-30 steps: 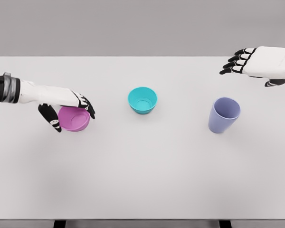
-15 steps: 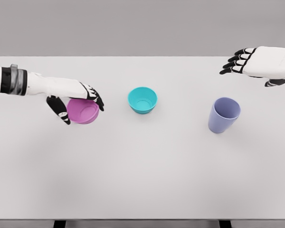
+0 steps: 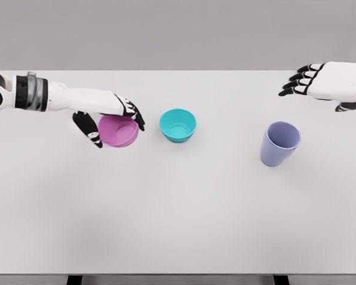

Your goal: Stacking bowl and cup with both arms

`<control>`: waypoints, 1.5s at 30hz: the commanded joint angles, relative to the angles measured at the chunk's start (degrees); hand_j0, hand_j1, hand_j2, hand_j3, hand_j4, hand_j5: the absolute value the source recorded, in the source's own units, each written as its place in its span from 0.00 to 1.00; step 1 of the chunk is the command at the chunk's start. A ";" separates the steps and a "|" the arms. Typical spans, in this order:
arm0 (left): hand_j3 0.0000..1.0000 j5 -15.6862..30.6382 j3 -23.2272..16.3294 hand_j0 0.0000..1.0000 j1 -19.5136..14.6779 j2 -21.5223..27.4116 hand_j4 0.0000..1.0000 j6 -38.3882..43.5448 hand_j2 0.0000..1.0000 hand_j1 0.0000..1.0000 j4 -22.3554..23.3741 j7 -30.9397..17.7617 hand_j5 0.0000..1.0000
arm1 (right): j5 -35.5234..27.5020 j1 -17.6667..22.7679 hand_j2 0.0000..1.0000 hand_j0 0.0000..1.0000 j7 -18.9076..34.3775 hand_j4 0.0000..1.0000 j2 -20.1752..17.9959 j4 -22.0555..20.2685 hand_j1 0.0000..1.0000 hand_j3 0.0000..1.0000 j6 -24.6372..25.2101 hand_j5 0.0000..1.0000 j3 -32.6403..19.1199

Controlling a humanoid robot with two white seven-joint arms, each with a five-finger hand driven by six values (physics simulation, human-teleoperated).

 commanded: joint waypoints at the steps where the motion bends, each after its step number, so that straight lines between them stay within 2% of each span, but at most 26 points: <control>1: 0.77 0.36 0.98 0.77 0.00 -0.91 0.77 0.26 0.77 0.77 0.12 0.01 0.77 | -0.16 0.00 1.00 1.00 -0.03 1.00 -1.17 0.01 1.00 1.00 0.14 1.00 -0.04; 5: 0.77 0.36 1.51 0.77 0.00 -1.43 0.77 0.35 0.77 0.77 0.12 0.01 0.77 | -0.69 1.58 1.00 1.00 -0.03 1.00 -1.43 -0.87 1.00 1.00 0.14 1.00 -2.59; 8: 0.77 0.36 2.21 0.77 0.00 -2.93 0.77 1.49 0.77 0.77 1.18 0.01 0.77 | -8.77 1.85 1.00 1.00 -0.03 1.00 -1.35 -1.04 1.00 1.00 0.14 1.00 -10.32; 11: 0.77 0.36 3.09 0.77 0.00 -4.25 0.77 2.01 0.77 0.77 1.62 0.01 0.77 | -9.39 2.37 1.00 1.00 -0.03 1.00 -1.17 -1.22 1.00 1.00 0.14 1.00 -10.59; 13: 0.78 0.36 3.26 0.78 0.00 -5.39 0.78 3.60 0.78 0.78 1.97 0.01 0.78 | -8.78 1.85 1.00 1.00 -0.03 1.00 -0.73 -3.24 1.00 1.00 0.14 1.00 -11.20; 18: 0.78 0.36 3.53 0.78 -0.09 -6.97 0.78 5.97 0.78 0.78 2.93 0.01 0.78 | -8.51 2.20 1.00 1.00 -0.03 1.00 1.38 -2.89 1.00 1.00 0.34 1.00 -6.81; 22: 0.78 0.36 3.79 0.78 -0.26 -8.47 0.78 9.04 0.78 0.78 3.20 0.01 0.78 | -6.75 1.85 1.00 1.00 -0.03 1.00 4.72 1.15 1.00 1.00 0.69 1.00 -2.77; 28: 0.79 -0.52 3.79 0.79 -0.97 -11.37 0.79 13.00 0.79 0.79 3.64 0.01 0.79 | -4.56 1.58 1.00 1.00 -0.03 1.00 5.25 5.55 1.00 1.00 0.34 1.00 0.22; 33: 0.79 -2.02 3.79 0.79 -1.49 -13.83 0.79 16.08 0.79 0.79 3.81 0.01 0.79 | -4.56 1.14 1.00 1.00 -0.03 1.00 5.51 5.11 1.00 1.00 0.14 1.00 2.24; 38: 0.79 -3.33 3.79 0.79 -2.02 -16.64 0.79 16.08 0.79 0.79 6.19 0.01 0.79 | -4.56 1.05 1.00 1.00 -0.03 1.00 5.51 4.41 1.00 1.00 0.14 1.00 3.56; 45: 0.79 -5.35 3.79 0.79 -2.29 -18.13 0.79 16.17 0.79 0.79 6.45 0.01 0.79 | -4.56 0.97 1.00 1.00 -0.03 1.00 5.42 4.50 1.00 1.00 0.14 1.00 5.59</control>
